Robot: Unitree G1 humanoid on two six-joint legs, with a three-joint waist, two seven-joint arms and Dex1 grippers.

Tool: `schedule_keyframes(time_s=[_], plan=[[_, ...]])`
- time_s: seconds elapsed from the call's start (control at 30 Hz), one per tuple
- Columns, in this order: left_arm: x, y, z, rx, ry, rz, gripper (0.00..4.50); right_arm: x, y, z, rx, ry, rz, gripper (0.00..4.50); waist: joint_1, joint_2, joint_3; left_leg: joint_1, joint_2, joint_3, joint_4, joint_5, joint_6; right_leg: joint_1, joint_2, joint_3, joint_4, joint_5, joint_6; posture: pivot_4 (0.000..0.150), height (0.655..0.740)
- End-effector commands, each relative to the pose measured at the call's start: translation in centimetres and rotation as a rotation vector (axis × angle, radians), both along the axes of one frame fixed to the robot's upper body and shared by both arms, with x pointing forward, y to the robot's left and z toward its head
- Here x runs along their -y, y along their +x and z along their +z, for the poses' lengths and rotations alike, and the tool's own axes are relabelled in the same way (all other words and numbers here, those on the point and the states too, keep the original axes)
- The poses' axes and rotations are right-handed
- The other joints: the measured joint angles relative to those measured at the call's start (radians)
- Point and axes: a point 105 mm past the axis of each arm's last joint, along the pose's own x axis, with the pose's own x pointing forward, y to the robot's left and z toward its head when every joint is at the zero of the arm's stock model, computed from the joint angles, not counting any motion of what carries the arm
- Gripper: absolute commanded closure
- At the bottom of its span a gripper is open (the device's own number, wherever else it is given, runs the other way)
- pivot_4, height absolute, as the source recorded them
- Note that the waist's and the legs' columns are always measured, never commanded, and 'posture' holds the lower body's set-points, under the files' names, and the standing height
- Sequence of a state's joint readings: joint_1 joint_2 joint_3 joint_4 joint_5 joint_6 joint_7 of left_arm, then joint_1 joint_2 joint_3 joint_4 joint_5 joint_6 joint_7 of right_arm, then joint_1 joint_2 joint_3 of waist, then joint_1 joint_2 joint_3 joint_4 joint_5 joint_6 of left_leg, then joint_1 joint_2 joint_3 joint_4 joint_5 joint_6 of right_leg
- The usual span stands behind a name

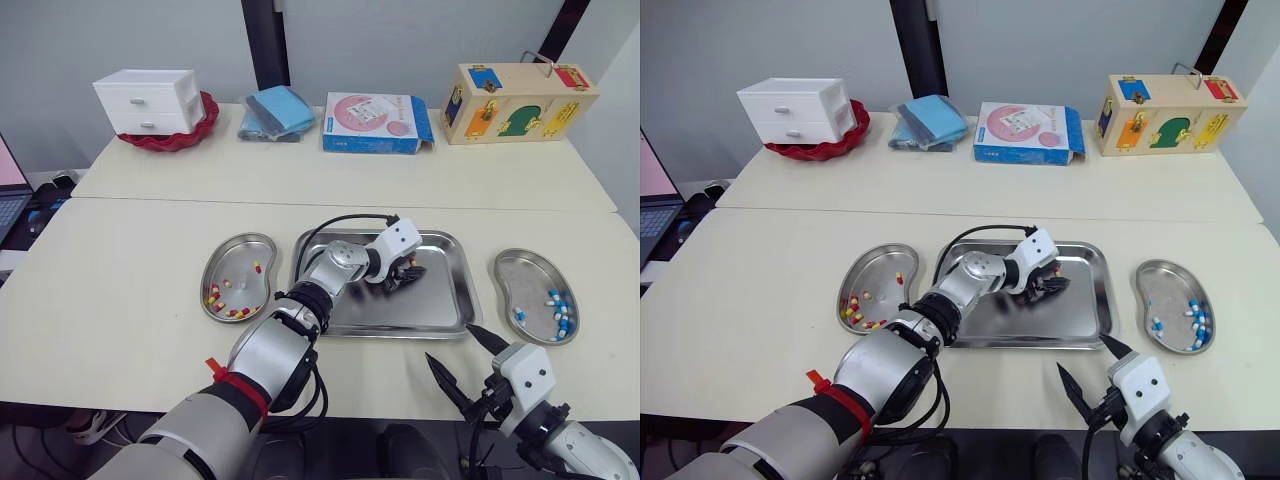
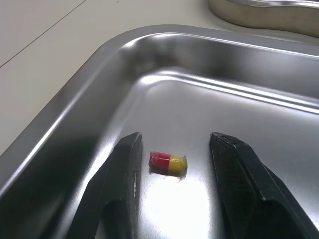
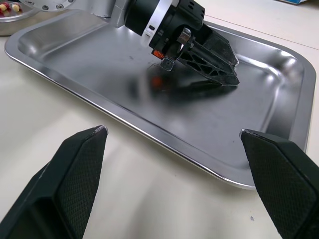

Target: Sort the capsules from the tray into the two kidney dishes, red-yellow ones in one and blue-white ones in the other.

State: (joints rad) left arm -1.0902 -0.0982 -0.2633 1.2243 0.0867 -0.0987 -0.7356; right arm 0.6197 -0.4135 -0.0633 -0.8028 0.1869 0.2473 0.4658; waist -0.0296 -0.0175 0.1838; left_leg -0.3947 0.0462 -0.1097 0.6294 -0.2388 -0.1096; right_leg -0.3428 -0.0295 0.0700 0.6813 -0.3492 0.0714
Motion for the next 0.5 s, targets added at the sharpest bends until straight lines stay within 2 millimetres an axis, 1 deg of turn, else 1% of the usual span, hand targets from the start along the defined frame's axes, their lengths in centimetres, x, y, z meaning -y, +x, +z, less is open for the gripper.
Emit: schedule_keyframes(time_s=[0.03, 0.07, 0.13, 0.17, 0.2, 0.37, 0.47, 0.5], plan=[[0.4, -0.4, -0.4, -0.005, 0.019, -0.019, 2.87, -0.4, -0.2, 1.3, 0.045, 0.003, 0.009, 0.0, 0.0, 0.0, 0.0, 0.0, 0.0, 0.0, 0.0, 0.0, 0.0, 0.0, 0.0, 0.0, 0.0, 0.0, 0.0, 0.15, 0.74], [0.4, -0.4, -0.5, -0.005, 0.023, -0.023, 3.3, -0.4, -0.2, 1.3, 0.044, 0.003, 0.009, 0.0, 0.0, 0.0, 0.0, 0.0, 0.0, 0.0, 0.0, 0.0, 0.0, 0.0, 0.0, 0.0, 0.0, 0.0, 0.0, 0.15, 0.74], [0.4, -0.5, -0.6, -0.006, 0.026, -0.026, 3.59, -0.4, -0.2, 1.3, 0.041, 0.004, 0.008, 0.0, 0.0, 0.0, 0.0, 0.0, 0.0, 0.0, 0.0, 0.0, 0.0, 0.0, 0.0, 0.0, 0.0, 0.0, 0.0, 0.15, 0.74], [0.4, -0.5, -0.6, -0.006, 0.027, -0.027, 3.91, -0.4, -0.2, 1.3, 0.041, 0.003, 0.008, 0.0, 0.0, 0.0, 0.0, 0.0, 0.0, 0.0, 0.0, 0.0, 0.0, 0.0, 0.0, 0.0, 0.0, 0.0, 0.0, 0.15, 0.74], [0.4, -0.5, -0.6, -0.008, 0.026, -0.027, 4.05, -0.4, -0.2, 1.3, 0.04, 0.004, 0.008, 0.0, 0.0, 0.0, 0.0, 0.0, 0.0, 0.0, 0.0, 0.0, 0.0, 0.0, 0.0, 0.0, 0.0, 0.0, 0.0, 0.15, 0.74], [0.5, -0.6, 0.0, -0.007, -0.002, -0.049, 4.07, -0.2, -0.1, 1.2, 0.036, -0.002, 0.009, 0.0, 0.0, 0.0, 0.0, 0.001, 0.0, 0.0, 0.0, 0.0, 0.0, 0.0, 0.0, 0.0, 0.0, 0.0, 0.0, 0.15, 0.74], [0.3, -0.5, 1.3, 0.015, -0.045, -0.079, 4.07, -0.2, -0.2, 1.0, 0.035, -0.021, 0.023, 0.0, -0.001, 0.0, 0.0, 0.001, 0.0, 0.0, 0.0, 0.0, 0.0, 0.0, 0.0, 0.0, 0.0, 0.0, 0.0, 0.15, 0.74], [-0.2, -0.5, 2.2, 0.034, -0.071, -0.097, 4.07, -0.1, -0.2, 1.0, 0.038, -0.025, 0.026, 0.0, -0.001, 0.0, 0.0, 0.001, 0.0, 0.0, 0.0, 0.0, 0.0, 0.0, 0.0, 0.0, 0.0, 0.0, 0.0, 0.15, 0.74]])
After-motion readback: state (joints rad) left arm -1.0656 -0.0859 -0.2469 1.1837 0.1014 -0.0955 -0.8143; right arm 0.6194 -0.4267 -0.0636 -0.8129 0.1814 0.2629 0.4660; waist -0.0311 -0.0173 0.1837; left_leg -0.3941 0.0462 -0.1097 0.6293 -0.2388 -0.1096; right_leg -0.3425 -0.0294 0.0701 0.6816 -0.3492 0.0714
